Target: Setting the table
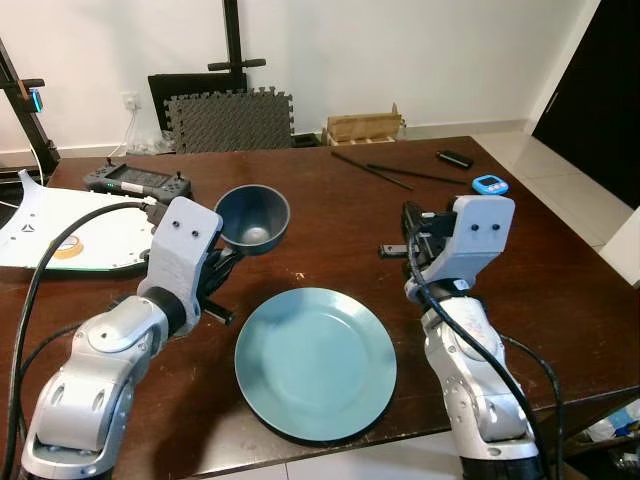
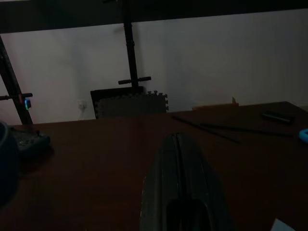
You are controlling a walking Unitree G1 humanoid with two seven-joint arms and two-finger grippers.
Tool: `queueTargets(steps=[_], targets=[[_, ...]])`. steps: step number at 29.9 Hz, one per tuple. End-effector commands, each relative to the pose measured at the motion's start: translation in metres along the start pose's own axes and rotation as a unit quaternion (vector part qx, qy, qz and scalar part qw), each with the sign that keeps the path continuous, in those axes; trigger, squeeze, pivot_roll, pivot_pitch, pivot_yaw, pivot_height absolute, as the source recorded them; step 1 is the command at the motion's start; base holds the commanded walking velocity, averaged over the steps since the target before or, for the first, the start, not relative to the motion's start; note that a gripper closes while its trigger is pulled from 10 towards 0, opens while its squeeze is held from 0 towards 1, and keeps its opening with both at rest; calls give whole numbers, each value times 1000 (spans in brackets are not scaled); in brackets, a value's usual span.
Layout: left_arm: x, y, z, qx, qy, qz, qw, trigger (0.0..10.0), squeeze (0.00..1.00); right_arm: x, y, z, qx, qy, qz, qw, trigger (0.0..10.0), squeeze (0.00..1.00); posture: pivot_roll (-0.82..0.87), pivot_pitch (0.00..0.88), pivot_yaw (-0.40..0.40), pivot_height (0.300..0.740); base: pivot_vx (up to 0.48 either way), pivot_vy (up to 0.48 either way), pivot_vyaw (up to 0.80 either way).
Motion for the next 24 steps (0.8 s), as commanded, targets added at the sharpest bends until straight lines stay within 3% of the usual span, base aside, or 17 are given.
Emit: queueTargets(steps=[1, 19, 24], targets=[[1, -1, -3, -2, 21, -2, 1000, 10000, 0, -4, -6, 5, 3, -12, -9, 1000, 10000, 0, 56, 102, 20, 740, 0, 0, 0], [0, 1, 0, -27, 59, -3, 998, 10000, 0, -3, -11, 8, 8, -19, -16, 1000, 10000, 0, 57, 105, 9, 740, 0, 0, 0], [-1, 0, 1, -26, 61, -4, 998, 10000, 0, -3, -12, 8, 7, -18, -18, 1000, 10000, 0, 59, 112, 6, 740, -379, 0, 0]])
Point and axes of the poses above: a point about 5 cm out from each wrist's last joint towards the gripper, its own x axis pointing out of the wrist towards the gripper, its own y axis along the axis of the wrist's last joint, z = x × y, the point moved 1 cm from there along x, pointing out of the wrist towards the gripper, and after that the axes turned 11 degrees about x, right-handed, at the moved point
